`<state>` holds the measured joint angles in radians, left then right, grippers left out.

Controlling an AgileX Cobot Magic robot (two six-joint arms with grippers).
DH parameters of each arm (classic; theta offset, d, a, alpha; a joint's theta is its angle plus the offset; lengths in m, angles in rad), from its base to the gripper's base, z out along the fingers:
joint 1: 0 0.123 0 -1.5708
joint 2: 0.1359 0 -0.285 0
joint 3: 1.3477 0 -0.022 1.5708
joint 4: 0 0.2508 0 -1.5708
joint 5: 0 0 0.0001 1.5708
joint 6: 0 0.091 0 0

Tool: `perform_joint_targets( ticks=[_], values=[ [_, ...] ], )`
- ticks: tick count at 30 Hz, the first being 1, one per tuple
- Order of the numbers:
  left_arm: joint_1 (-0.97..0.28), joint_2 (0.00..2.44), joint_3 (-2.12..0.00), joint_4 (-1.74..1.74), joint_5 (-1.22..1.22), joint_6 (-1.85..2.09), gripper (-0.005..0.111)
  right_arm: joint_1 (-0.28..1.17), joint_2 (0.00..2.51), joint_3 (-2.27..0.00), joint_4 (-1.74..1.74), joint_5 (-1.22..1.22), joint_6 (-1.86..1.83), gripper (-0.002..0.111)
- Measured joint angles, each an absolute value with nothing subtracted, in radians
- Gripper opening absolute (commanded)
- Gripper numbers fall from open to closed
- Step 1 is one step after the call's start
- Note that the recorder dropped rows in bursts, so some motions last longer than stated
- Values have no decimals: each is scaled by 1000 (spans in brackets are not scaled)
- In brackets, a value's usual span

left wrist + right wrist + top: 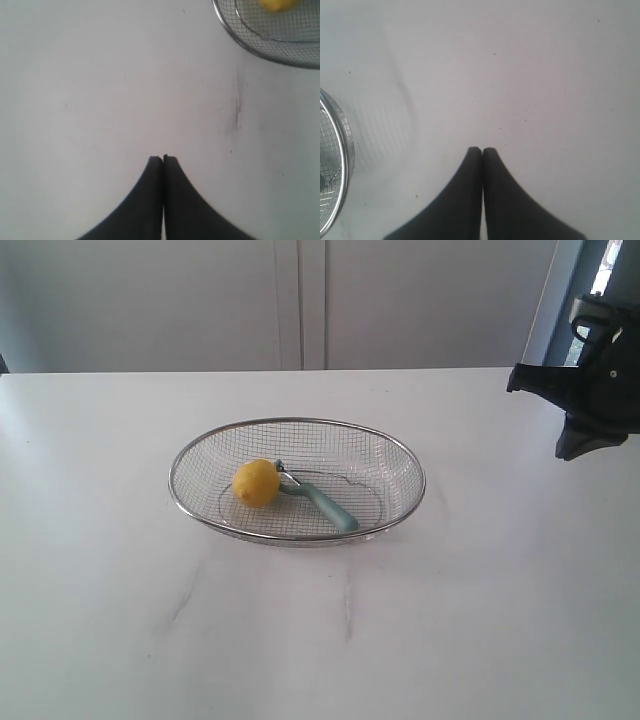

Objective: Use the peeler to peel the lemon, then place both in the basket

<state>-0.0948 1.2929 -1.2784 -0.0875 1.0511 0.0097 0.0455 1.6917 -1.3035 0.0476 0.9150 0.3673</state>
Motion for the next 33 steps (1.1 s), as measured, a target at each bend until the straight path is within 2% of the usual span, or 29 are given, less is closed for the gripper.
perform_joint_targets(
  ticks=[14, 24, 33],
  values=[
    [-95, 944, -1019, -87, 974, 19, 0, 45, 1692, -1304, 48, 915, 367, 0],
    [-95, 734, -984, -87, 988, 24, 0, 45, 1692, -1304, 48, 915, 367, 0],
    [-95, 695, -984, -87, 993, 24, 0, 45, 1692, -1304, 48, 915, 367, 0]
  ],
)
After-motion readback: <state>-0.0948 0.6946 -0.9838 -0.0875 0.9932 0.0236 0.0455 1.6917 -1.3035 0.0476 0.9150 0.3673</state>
